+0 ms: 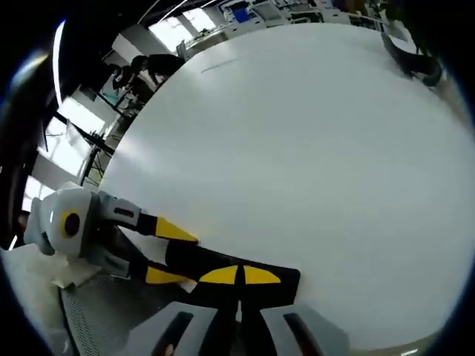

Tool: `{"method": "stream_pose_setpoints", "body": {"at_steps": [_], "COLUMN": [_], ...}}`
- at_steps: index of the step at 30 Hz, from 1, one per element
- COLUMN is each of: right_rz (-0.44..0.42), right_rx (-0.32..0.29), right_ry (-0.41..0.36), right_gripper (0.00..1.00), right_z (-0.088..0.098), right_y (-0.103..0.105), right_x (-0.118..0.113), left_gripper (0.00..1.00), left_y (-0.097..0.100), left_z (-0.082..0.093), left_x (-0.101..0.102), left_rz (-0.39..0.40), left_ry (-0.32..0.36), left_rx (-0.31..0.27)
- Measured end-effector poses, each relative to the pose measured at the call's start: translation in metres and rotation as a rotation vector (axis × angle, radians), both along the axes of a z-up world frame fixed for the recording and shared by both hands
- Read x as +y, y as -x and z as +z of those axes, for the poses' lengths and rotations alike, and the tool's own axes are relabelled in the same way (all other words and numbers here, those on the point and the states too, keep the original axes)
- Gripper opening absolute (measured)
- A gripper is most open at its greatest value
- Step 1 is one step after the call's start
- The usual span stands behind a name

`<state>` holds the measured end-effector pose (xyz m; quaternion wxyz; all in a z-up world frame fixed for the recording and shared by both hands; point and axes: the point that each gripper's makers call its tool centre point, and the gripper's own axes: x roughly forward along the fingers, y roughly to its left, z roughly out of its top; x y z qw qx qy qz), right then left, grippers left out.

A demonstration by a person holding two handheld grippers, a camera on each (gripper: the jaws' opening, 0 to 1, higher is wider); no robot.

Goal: Press the specified remote control buttons in sequence, fully releasing each button before pressing the next.

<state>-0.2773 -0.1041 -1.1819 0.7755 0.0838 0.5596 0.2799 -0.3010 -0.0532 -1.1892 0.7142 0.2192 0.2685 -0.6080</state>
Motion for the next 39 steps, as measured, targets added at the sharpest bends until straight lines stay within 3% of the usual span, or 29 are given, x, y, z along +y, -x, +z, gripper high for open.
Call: {"method": "stream_pose_setpoints", "body": {"at_steps": [3,4,15,18,24,29,35,39], "right_rz": [-0.087,-0.056,-0.088,-0.074,-0.140,-0.180,-0.119,-0.116], "right_rx": [0.056,0.040,0.115,0.099,0.075,0.122,0.120,0.125], "right_ry": [-0.026,-0.014,0.002,0.001,-0.081,-0.134,-0.108,-0.151], "right_gripper": [0.00,0.00,0.00,0.00,0.00,0.00,0.00,0.00], "right_z": [-0.001,0.000,-0.005,-0.005,-0.004,-0.003,0.000,0.006], "right_y": [-0.001,-0.001,-0.001,-0.001,0.001,0.003,0.008,0.010], "right_x": [-0.001,0.000,-0.002,-0.003,-0.006,-0.002,0.000,0.005], "left_gripper": [0.25,0.25,0.25,0.25,0.25,0.25,0.25,0.25], "left_y": [0.000,0.000,0.003,0.003,0.006,0.011,0.009,0.008], "left_z": [0.000,0.000,0.001,0.000,0.001,0.000,-0.002,-0.002], "left_x": [0.001,0.001,0.004,0.007,0.013,0.017,0.017,0.016], "left_rz": [0.007,0.012,0.074,0.076,0.087,0.095,0.088,0.081], "left_ry": [-0.003,-0.004,-0.026,-0.032,-0.048,-0.072,-0.060,-0.048], "left_rx": [-0.001,0.000,-0.018,-0.014,0.001,0.011,0.014,0.009]}}
